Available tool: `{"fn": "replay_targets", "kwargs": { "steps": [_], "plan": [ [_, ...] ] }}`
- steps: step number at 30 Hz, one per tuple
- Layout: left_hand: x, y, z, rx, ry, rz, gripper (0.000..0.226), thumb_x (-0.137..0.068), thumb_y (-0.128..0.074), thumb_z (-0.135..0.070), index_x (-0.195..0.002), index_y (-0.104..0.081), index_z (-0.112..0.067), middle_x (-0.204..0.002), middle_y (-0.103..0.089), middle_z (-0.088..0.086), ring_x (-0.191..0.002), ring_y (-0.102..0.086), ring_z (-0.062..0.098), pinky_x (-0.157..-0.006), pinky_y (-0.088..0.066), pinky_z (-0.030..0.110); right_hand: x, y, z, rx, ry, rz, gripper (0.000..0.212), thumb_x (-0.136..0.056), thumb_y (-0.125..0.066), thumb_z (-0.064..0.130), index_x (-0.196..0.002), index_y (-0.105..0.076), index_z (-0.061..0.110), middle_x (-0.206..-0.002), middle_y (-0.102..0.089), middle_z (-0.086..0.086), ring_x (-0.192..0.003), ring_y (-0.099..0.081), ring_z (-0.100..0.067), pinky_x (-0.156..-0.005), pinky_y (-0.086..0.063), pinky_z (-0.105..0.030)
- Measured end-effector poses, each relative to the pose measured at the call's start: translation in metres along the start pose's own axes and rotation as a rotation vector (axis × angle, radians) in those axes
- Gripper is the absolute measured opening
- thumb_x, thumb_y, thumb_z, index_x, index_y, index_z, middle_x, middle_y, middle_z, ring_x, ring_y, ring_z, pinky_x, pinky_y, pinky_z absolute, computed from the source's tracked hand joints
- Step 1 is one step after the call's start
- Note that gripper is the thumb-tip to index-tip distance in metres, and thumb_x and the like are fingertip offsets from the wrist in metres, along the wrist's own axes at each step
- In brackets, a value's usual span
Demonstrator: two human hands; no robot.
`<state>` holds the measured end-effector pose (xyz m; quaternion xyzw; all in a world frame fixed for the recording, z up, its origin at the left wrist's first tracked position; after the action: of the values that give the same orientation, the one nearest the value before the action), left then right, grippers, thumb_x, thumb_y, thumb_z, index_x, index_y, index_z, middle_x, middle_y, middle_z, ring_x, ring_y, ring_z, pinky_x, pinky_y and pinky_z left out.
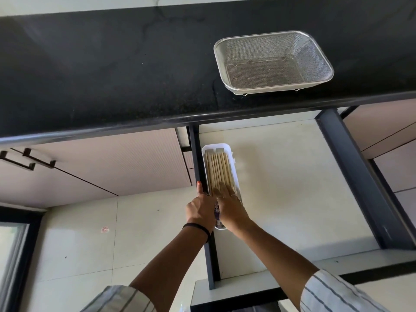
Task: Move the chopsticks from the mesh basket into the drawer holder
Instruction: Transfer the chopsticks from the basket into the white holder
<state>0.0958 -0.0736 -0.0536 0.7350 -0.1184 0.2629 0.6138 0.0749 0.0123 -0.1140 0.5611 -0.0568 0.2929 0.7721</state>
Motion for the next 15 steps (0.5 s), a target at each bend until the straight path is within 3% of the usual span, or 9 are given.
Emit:
{"fn": "replay_targets", "kwargs": {
  "steps": [3, 7, 15],
  "plan": [
    [0.000, 0.002, 0.000, 0.010, 0.002, -0.011, 0.073, -0.098, -0.050, -0.010, -0.152, -0.003, 0.002, -0.150, -0.039, 0.013, -0.107, -0.064, 0.021, -0.091, -0.051, 0.031, 0.004, -0.009, -0.006, 0.000, 0.056, 0.045, 0.073, -0.093, -0.055, 0.028, -0.153, -0.014, 0.024, -0.163, 0.000, -0.002, -0.151, 0.000, -0.023, -0.121, -0.009, -0.036],
    [0.001, 0.000, 0.002, 0.030, 0.009, -0.018, 0.079, -0.096, -0.054, -0.011, -0.152, 0.000, 0.000, -0.142, -0.048, 0.012, -0.106, -0.064, 0.021, -0.091, -0.050, 0.031, 0.004, -0.013, -0.007, -0.007, 0.067, 0.070, 0.077, -0.092, -0.056, 0.030, -0.154, -0.010, 0.026, -0.163, -0.001, -0.001, -0.150, -0.003, -0.025, -0.121, -0.011, -0.039],
    [0.004, 0.002, 0.001, 0.022, -0.010, 0.003, 0.070, -0.094, -0.058, -0.009, -0.151, -0.018, -0.002, -0.152, -0.036, 0.013, -0.105, -0.064, 0.021, -0.089, -0.052, 0.030, 0.004, -0.012, -0.008, 0.037, -0.002, 0.102, 0.082, -0.090, -0.058, 0.034, -0.154, -0.010, 0.017, -0.163, 0.003, -0.002, -0.150, -0.004, -0.026, -0.121, -0.018, -0.040]
  ]
}}
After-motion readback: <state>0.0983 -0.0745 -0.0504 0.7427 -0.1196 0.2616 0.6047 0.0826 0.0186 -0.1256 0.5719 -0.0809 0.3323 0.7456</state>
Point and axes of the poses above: each hand's wrist, its own x-axis away from the middle knuckle, its own y-axis out of the back of the hand, z = x × y, the point moved 5 cm from there along -x, towards the middle knuckle
